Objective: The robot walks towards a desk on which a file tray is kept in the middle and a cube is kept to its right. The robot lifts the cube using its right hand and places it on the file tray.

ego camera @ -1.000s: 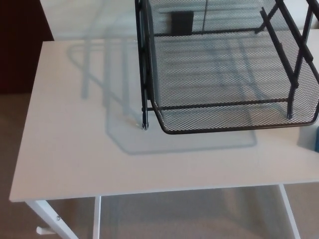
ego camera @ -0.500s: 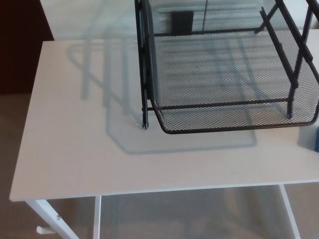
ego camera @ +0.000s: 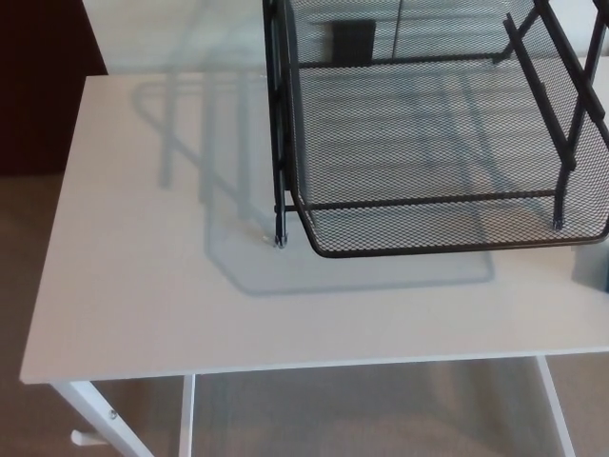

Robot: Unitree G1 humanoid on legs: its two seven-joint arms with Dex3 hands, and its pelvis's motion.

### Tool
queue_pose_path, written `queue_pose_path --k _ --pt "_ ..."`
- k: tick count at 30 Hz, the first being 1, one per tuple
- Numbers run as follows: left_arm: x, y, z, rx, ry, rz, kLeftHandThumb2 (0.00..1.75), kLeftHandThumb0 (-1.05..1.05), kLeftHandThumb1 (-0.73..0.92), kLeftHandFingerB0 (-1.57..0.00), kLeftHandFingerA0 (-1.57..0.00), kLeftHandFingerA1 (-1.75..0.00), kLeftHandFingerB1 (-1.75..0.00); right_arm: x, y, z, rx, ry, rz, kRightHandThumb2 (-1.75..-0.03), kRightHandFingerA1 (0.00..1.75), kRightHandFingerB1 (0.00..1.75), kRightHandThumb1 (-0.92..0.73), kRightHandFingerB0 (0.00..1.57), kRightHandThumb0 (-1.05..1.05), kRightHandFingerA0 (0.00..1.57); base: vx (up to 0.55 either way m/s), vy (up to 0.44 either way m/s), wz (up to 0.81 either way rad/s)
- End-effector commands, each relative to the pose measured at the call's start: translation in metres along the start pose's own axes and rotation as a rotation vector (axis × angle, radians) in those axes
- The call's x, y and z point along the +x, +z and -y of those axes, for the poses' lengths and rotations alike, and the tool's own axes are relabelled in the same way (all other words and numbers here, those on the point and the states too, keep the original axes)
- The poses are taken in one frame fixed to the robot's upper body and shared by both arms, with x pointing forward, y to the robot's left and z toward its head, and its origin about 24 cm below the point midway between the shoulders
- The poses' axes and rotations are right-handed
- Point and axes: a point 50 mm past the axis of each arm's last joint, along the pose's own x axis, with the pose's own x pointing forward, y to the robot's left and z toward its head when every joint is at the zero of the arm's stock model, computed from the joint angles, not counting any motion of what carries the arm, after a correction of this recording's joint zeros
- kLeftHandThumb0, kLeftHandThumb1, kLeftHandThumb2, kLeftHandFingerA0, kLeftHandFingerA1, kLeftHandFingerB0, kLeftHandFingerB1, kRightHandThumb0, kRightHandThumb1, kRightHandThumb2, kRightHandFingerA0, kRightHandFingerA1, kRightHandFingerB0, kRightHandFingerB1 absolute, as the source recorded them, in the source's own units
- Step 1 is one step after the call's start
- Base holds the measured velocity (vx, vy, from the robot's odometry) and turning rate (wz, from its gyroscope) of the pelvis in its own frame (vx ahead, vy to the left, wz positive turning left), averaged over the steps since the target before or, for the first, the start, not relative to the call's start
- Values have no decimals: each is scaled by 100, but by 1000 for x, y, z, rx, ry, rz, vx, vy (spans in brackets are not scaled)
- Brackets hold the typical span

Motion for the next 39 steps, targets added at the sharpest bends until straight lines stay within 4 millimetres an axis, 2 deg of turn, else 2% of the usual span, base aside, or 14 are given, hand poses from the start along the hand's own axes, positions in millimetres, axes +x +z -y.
queue_pose_path --k 1,2,6,17,18,19,21,23,24,25,32,35,38,39 --pt "-2 -1 -7 -5 25 -2 94 -69 60 -3 -1 -44 -27 24 58 -4 -281 260 101 -91 37 34 -54 0 -92 0 0 0 0" --pt "-3 -2 -7 -5 26 -3 94 -70 61 -1 -2 -45 -26 25 50 -14 -313 369 84 -88 20 15 -53 0 -90 0 0 0 0" --pt "-5 -4 -12 27 25 -2 95 -72 61 -1 -8 -48 -28 16 37 -40 -400 596 41 -84 8 6 -50 0 -86 0 0 0 0" --pt "-6 -3 -10 54 14 -2 95 -69 61 0 -9 -47 -35 -18 -6 -109 -600 984 -123 -80 0 11 -45 4 -78 0 0 0 0" --pt "-6 -3 -10 54 18 -2 66 -64 82 -11 -14 -34 -23 -21 -10 -115 -603 1005 -137 -79 0 10 -44 3 -77 0 0 0 0" --pt "-7 -3 -9 48 16 -1 90 -69 64 -6 -8 -44 -34 -23 -11 -118 -616 1022 -130 -80 0 8 -45 4 -80 0 0 0 0" --pt "-6 -2 -11 38 8 1 94 -70 61 -1 -3 -45 -32 -29 -17 -126 -665 1070 -113 -82 5 10 -46 4 -80 0 0 0 0" --pt "-6 -2 -11 47 10 2 95 -66 61 0 -6 -46 -36 -32 -19 -130 -679 1086 -117 -82 4 11 -46 6 -80 0 0 0 0" --pt "-5 -2 -12 57 19 -9 66 -64 82 -11 -14 -34 -23 -37 -25 -135 -696 1111 -105 -81 10 15 -44 9 -77 0 0 0 0" --pt "-5 -2 -12 57 16 -5 95 -70 61 0 -8 -47 -35 -40 -28 -137 -704 1120 -101 -82 12 18 -43 11 -76 2 0 0 0" --pt "-6 0 -12 49 7 22 92 -71 64 -5 -7 -45 -36 -55 -40 -147 -736 1177 -114 -81 15 22 -42 10 -73 1 0 0 0" --pt "-4 4 -11 34 13 41 108 -35 54 0 -2 -51 -48 -60 -44 -152 -757 1206 -101 -80 26 28 -39 4 -64 1 0 0 0" --pt "-3 7 -12 -41 13 67 108 -35 54 0 -2 -52 -47 -62 -47 -153 -767 1221 -100 -79 23 27 -38 7 -65 0 0 0 0" --pt "-5 20 -16 -97 -8 171 65 -61 84 -19 -17 -37 -30 -60 -45 -153 -763 1215 -94 -78 19 23 -39 8 -67 0 0 0 0"
